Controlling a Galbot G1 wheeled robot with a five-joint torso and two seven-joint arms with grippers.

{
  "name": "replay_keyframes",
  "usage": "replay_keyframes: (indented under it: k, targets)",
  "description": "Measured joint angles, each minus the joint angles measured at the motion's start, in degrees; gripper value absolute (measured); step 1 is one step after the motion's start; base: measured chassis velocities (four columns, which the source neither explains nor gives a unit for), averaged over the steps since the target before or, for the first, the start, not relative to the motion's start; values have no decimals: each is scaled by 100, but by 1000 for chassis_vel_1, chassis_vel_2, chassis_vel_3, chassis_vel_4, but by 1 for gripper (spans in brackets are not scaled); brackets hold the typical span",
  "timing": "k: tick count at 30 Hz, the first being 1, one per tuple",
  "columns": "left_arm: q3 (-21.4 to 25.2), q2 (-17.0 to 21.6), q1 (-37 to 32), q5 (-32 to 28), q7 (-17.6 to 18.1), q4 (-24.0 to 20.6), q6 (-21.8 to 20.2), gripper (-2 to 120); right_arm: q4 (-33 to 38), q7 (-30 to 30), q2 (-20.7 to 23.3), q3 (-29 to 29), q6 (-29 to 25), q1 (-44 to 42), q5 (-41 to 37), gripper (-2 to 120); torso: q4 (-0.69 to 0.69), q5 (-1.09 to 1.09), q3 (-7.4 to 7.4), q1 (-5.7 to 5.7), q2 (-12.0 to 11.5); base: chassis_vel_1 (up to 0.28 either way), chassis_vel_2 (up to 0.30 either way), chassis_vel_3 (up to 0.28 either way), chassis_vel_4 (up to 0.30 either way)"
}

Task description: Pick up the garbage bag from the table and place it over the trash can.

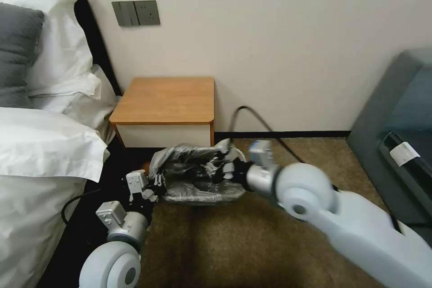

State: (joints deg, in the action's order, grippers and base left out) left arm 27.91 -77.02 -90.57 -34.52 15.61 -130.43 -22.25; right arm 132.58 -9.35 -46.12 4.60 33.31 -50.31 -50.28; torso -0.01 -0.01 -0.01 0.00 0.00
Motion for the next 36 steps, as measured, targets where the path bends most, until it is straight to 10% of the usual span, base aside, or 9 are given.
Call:
replay_keyframes:
  k: [10,16,36]
  targets:
    - [-77,76,76,-355,437,303,-503,7,13,917,-1726,-2702,-1682,-3405,3731,22,-1,2,0,0,1,0,0,0,0]
    - [-188,48,133,-422,453,580,-510,7,-155,1138,-2739,-3199,-2614,-4350,4837,43,0,0,0,0,1,0,0,0,0]
    - [-549,-3,153,-271,448,1141,-417,7,-218,1215,-3769,-3433,-3517,-5056,5245,100,1,1,0,0,1,0,0,0,0]
